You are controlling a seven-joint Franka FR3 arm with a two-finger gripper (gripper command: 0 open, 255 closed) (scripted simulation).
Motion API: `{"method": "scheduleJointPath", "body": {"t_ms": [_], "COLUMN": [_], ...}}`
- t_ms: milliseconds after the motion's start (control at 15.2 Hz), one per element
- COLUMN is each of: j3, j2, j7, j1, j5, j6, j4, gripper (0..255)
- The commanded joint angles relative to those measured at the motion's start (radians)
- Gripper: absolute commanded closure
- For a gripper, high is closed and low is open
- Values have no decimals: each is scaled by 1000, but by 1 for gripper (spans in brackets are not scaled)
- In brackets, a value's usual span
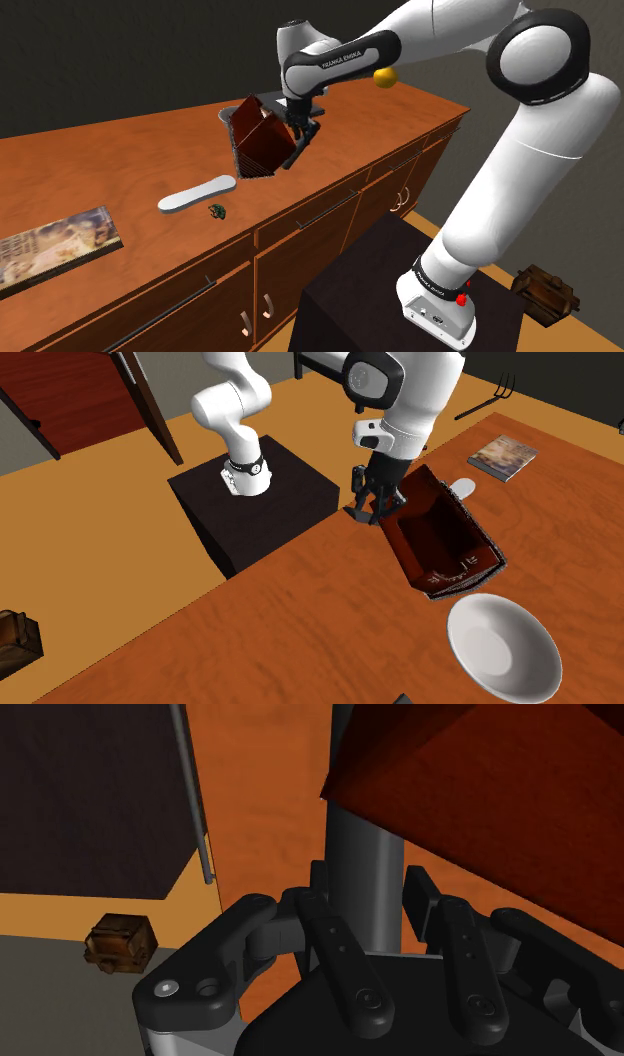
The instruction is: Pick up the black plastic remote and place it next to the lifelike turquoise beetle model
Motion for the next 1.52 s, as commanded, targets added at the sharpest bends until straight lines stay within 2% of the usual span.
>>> {"method": "scheduleJointPath", "body": {"t_ms": [0, 726, 1452], "j3": [25, 148, 242], "j2": [2, 78, 270], "j7": [50, 298, 538], "j1": [27, 168, 333], "j5": [4, 15, -17], "j6": [-12, -94, -214], "j4": [4, 107, 361], "gripper": [255, 255, 255]}}
